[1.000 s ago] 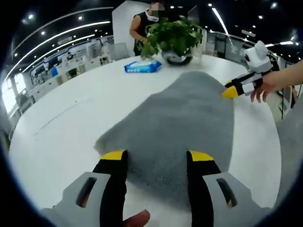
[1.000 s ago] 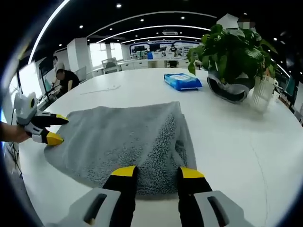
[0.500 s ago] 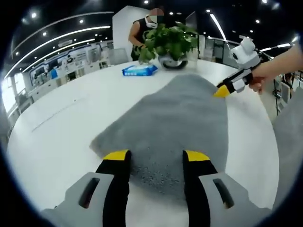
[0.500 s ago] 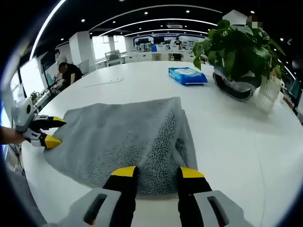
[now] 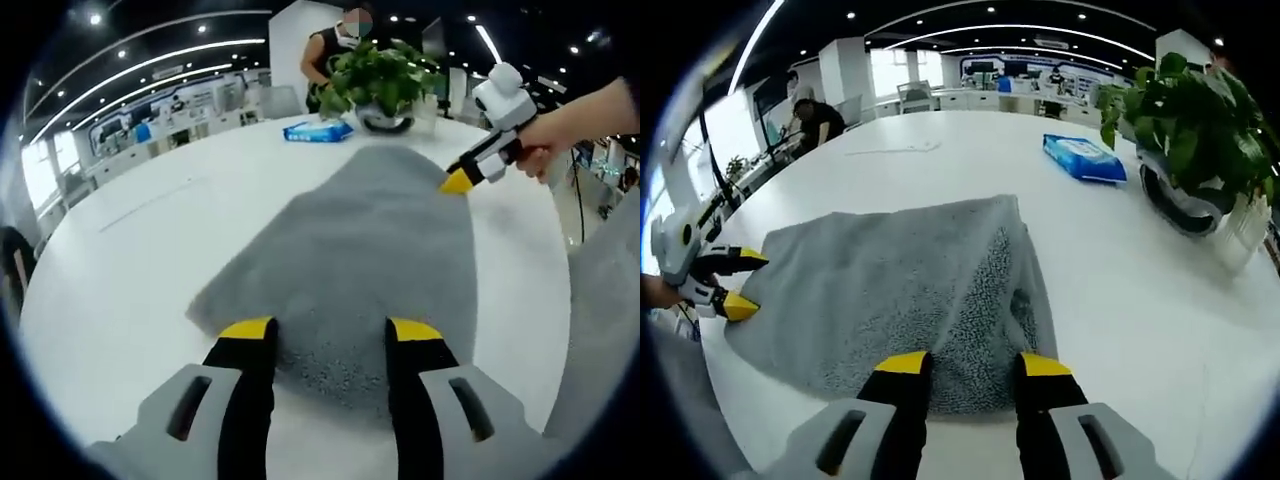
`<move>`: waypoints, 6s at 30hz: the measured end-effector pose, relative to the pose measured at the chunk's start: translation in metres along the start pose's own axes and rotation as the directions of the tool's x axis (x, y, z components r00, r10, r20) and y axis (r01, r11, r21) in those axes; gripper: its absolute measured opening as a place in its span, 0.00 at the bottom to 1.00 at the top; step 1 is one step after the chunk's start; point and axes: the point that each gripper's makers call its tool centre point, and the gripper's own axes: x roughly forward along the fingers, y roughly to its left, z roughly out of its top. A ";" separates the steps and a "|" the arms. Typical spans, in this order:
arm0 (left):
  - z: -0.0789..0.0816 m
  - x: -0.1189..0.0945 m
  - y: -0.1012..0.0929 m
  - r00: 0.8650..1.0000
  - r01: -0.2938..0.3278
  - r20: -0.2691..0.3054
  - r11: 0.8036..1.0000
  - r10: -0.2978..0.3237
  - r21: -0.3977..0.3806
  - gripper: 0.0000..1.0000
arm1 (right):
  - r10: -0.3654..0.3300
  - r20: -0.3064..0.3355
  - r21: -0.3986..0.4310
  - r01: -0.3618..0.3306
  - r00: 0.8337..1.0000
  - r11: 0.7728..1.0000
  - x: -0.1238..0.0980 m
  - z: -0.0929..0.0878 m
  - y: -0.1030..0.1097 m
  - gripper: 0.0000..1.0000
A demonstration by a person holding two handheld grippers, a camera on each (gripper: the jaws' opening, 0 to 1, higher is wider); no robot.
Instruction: Open the folded towel by lifting each exposed corner and separating the folded layers until the towel lies flat within the target outline without major curled edges
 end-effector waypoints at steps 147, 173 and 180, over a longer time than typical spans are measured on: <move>-0.067 -0.224 0.094 0.899 -0.249 0.166 0.783 0.406 -0.570 0.29 | 0.369 -0.006 -0.483 -0.326 0.929 0.813 0.004 0.011 0.378 0.28; -0.053 -0.144 0.067 0.984 -0.137 0.078 0.955 0.162 -0.264 0.28 | 0.363 0.070 -0.335 -0.320 0.929 0.886 -0.021 0.032 0.343 0.00; -0.029 -0.104 0.056 0.995 -0.046 0.082 0.990 0.057 -0.132 0.27 | 0.296 0.158 -0.264 -0.249 0.942 0.932 -0.039 0.053 0.305 0.00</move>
